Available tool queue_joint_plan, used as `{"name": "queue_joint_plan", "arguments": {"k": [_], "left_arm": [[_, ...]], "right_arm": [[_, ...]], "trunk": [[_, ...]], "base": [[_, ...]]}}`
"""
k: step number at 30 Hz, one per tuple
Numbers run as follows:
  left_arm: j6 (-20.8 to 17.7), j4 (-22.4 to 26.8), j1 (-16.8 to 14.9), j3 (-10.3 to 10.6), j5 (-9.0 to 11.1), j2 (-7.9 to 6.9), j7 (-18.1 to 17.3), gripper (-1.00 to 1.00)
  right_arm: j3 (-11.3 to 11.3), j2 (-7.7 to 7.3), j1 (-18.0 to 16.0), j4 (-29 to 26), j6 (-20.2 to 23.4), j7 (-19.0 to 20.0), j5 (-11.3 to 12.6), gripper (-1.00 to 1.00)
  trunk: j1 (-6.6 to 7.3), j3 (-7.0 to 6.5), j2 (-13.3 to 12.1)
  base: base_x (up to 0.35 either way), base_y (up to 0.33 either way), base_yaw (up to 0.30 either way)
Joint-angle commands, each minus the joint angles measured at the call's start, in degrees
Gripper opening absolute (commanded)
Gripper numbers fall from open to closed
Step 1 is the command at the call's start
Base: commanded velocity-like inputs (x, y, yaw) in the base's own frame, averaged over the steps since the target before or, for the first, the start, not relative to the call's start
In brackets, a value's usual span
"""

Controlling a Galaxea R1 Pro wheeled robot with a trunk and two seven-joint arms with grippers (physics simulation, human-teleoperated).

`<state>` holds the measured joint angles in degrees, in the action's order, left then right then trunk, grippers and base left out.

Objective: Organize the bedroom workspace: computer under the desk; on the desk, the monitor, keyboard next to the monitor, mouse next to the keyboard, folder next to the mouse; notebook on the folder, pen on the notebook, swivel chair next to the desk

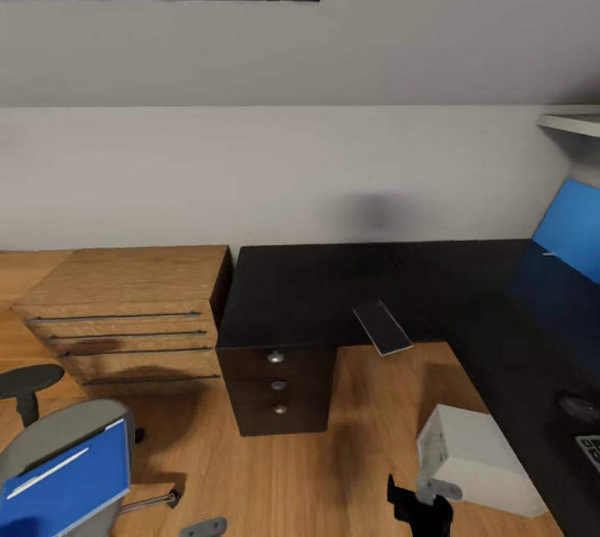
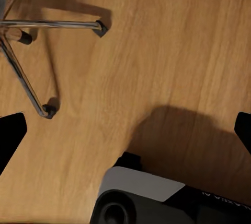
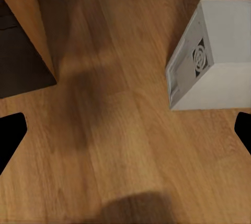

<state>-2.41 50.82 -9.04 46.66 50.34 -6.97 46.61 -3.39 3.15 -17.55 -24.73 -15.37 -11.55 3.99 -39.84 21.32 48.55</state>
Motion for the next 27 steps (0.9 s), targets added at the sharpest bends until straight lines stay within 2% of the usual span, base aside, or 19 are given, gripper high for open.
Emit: {"name": "queue_joint_plan", "arguments": {"k": [1,4,5,10,13,21,23,24,27], "left_arm": [[0.3,-0.5,-0.1,0.3,0.1,0.05,0.0,1.00],[1.7,-2.7,-0.1,0.2,0.1,0.33,-2.7,1.00],[2.0,-4.2,-0.1,0.2,0.1,0.39,-4.7,1.00],[2.5,-7.6,-0.1,0.0,0.0,1.27,-8.6,1.00],[2.7,-9.3,-0.1,-0.1,0.0,1.99,-9.3,1.00],[6.4,-10.5,-0.1,-0.1,0.0,2.42,-9.4,1.00],[6.6,-10.9,-0.1,-0.1,0.0,2.45,-9.4,1.00],[6.9,-11.3,-0.1,-0.1,0.0,2.51,-9.4,1.00],[7.4,-11.5,-0.1,-0.1,0.0,2.55,-9.4,1.00]], "right_arm": [[-0.2,0.03,0.0,1.1,-1.5,0.1,0.4,1.00],[-0.2,0.07,0.0,5.9,-6.4,0.2,0.7,1.00],[-0.3,0.12,0.0,7.5,-8.5,0.2,0.6,1.00],[-0.3,-0.02,0.0,9.1,-10.8,0.2,0.6,1.00],[-0.4,-0.18,-0.1,9.3,-11.2,0.2,0.9,1.00],[-0.5,-0.39,-0.1,9.5,-12.2,0.2,1.0,1.00],[-0.4,-0.26,-0.1,9.7,-13.7,0.2,1.0,1.00],[-0.4,-0.15,-0.1,10.6,-16.0,0.2,0.9,1.00],[-0.4,-0.10,-0.1,11.6,-17.7,0.2,0.8,1.00]], "trunk": [[-0.01,0.06,0.1],[-0.01,0.06,0.1],[-0.01,0.06,0.1],[-0.01,0.06,0.1],[-0.01,0.08,0.1],[-0.01,0.18,0.1],[-0.01,0.18,0.1],[-0.01,0.18,0.1],[-0.01,0.18,0.1]], "base": [[-0.002,0.001,0.280],[-0.001,0.000,0.280],[0.000,0.000,0.280],[0.021,-0.019,0.280],[0.078,-0.073,0.280],[0.123,-0.159,0.280],[0.146,-0.251,0.281],[0.148,-0.264,0.283],[0.132,-0.263,0.284]]}}
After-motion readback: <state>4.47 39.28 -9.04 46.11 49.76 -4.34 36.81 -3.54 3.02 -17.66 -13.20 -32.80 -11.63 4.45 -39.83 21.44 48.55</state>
